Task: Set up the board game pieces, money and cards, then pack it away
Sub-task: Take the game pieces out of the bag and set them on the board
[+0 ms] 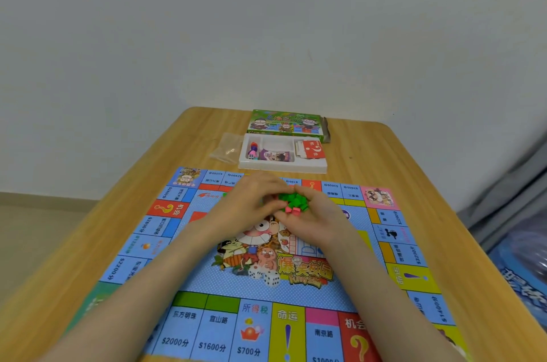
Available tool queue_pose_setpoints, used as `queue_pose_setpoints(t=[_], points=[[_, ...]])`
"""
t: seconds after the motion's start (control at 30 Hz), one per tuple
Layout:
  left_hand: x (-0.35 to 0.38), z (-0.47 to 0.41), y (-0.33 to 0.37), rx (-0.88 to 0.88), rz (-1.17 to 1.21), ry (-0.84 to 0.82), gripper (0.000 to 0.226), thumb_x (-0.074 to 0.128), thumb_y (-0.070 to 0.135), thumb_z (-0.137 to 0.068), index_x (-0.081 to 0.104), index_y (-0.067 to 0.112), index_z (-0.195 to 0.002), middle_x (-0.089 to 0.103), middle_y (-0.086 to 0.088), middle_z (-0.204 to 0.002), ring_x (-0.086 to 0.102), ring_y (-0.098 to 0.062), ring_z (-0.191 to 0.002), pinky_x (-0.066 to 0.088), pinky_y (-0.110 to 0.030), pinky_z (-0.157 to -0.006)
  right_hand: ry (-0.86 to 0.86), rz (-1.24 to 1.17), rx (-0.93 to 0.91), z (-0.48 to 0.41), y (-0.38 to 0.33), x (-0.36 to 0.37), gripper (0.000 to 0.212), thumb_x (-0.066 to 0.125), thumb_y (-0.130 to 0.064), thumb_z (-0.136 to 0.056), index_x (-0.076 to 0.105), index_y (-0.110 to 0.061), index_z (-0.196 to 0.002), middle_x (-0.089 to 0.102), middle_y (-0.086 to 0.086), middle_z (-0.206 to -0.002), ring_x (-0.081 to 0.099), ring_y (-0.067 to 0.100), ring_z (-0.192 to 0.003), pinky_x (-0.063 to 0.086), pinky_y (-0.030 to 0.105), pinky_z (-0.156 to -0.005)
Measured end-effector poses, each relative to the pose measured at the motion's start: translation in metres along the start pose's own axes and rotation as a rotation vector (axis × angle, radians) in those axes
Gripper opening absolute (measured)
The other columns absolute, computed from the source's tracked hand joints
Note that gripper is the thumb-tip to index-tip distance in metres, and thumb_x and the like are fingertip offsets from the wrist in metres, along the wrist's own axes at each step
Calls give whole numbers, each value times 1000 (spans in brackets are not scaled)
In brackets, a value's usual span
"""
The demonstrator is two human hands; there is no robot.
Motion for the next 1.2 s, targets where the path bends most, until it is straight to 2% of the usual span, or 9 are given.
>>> queue_pose_setpoints(t=[0.13, 0.37, 0.57, 0.63, 0.73, 0.9, 1.0, 1.13, 1.2], points=[[-5, 1, -6, -85, 96, 55, 26, 71, 7, -82, 72, 11, -108, 69, -3, -103, 61, -14, -92, 47, -16, -81, 3, 16, 5, -1, 1, -2, 30, 37, -13, -100, 53, 11, -110, 61, 26, -99, 56, 32, -97, 38, 26, -71], [-10, 1, -5, -33, 112, 71, 22, 75, 1, -77, 73, 7, -98, 69, -5, -94, 63, -16, -81, 50, -18, -76, 12, 60, -2, -2, 0, -2, 36, 36, -15, -101, 49, 11, -122, 59, 27, -113, 56, 34, -102, 41, 28, -75], [-16, 2, -9, 5, 104, 123, 24, 76, 2, -75, 75, 13, -96, 68, 0, -93, 62, -9, -81, 48, -13, -75, 28, 62, -17, 2, -1, -2, 34, 36, -12, -101, 48, 12, -122, 53, 26, -127, 51, 35, -118, 40, 33, -101], [-17, 2, -8, 30, 115, 124, 24, 76, 0, -74, 75, 13, -95, 68, -1, -94, 61, -10, -86, 50, -15, -77, 38, 53, -19, 2, -1, -2, 34, 36, -12, -100, 48, 11, -123, 52, 24, -127, 48, 30, -124, 37, 32, -104], [-27, 1, -10, 4, 193, 177, 17, 74, 0, -75, 74, 8, -90, 68, -1, -90, 63, -10, -83, 52, -16, -76, 37, 39, -27, 3, -3, -1, 34, 37, -11, -100, 49, 11, -122, 53, 27, -123, 52, 31, -115, 45, 41, -93], [-52, 7, -52, -293, 388, 226, 29, 72, -6, -76, 69, 23, -80, 68, 18, -77, 63, -3, -77, 54, -16, -73, 48, 94, -30, 6, -5, -1, 35, 34, -12, -101, 50, 16, -115, 54, 33, -112, 44, 39, -126, 35, 46, -107], [-48, 12, -69, -374, 339, 170, 31, 73, -5, -76, 69, 27, -77, 66, 22, -71, 61, 3, -74, 51, -12, -71, 31, 84, -30, 6, -6, 0, 35, 34, -12, -101, 51, 16, -114, 54, 33, -113, 44, 39, -126, 35, 45, -108], [-28, 10, -67, -307, 167, 66, 14, 75, 3, -78, 74, 11, -89, 60, 15, -79, 57, 9, -78, 45, -9, -72, 31, 85, -42, 6, -6, 1, 35, 34, -12, -101, 51, 17, -112, 56, 34, -108, 47, 40, -122, 38, 46, -104], [-23, 10, -67, -304, 201, 62, 16, 74, 3, -79, 73, 14, -91, 61, 14, -79, 58, 7, -78, 46, -10, -74, 35, 88, -50, 6, -7, 1, 35, 34, -11, -101, 51, 17, -114, 57, 34, -107, 50, 40, -116, 39, 46, -102]])
Point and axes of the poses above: each hand's wrist, its own z-axis away from the middle knuckle, its own x-axis out of the palm, y = z × x, the point moved 8 cm from there along -z, towards the middle knuckle
